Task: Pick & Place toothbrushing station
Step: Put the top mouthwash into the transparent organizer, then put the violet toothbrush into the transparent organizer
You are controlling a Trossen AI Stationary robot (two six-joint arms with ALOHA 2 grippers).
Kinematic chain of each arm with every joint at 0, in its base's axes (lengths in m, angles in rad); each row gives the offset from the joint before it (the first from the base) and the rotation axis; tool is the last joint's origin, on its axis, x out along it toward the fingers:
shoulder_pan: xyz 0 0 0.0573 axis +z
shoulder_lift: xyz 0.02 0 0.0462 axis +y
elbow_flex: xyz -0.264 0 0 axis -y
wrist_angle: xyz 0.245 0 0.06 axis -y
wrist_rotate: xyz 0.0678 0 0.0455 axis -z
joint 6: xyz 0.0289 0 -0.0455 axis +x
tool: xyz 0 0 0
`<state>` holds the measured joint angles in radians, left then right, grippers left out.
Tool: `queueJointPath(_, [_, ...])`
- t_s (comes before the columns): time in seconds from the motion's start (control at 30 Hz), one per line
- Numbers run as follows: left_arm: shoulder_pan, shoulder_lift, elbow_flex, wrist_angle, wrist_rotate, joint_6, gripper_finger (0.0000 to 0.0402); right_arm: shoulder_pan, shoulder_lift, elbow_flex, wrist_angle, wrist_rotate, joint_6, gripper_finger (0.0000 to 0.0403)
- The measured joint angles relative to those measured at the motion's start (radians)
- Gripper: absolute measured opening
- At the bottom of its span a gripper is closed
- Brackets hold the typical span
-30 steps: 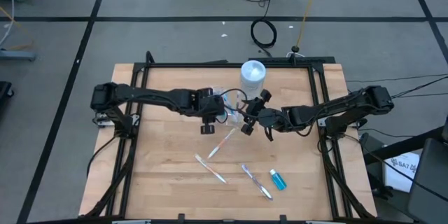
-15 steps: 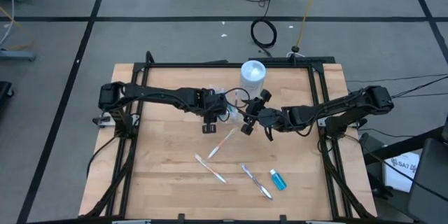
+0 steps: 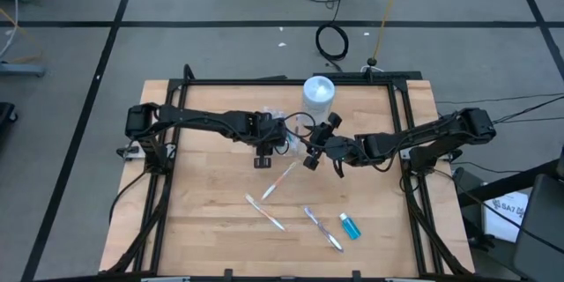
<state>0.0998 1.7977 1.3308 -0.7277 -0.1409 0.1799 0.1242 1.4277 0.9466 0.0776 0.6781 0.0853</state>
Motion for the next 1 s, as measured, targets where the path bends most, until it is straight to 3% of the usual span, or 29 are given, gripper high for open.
queueJointPath(0.23, [-0.002,0.000,0.000,0.003,-0.052,0.003,0.0203,0.000,0.000,0.000,0.000,0.000,0.000,0.0164])
queueJointPath(0.4, [-0.002,-0.001,0.010,-0.007,-0.059,-0.006,0.0224,0.000,0.000,0.000,0.000,0.000,0.000,0.0164])
queueJointPath(0.77, [-0.010,-0.019,0.157,-0.141,-0.065,-0.050,0.0180,0.000,0.000,0.000,-0.009,-0.002,0.000,0.0164])
queueJointPath(1.0, [-0.010,-0.116,0.193,-0.269,-0.044,-0.114,0.0160,0.002,0.000,0.000,-0.063,-0.003,0.000,0.0167])
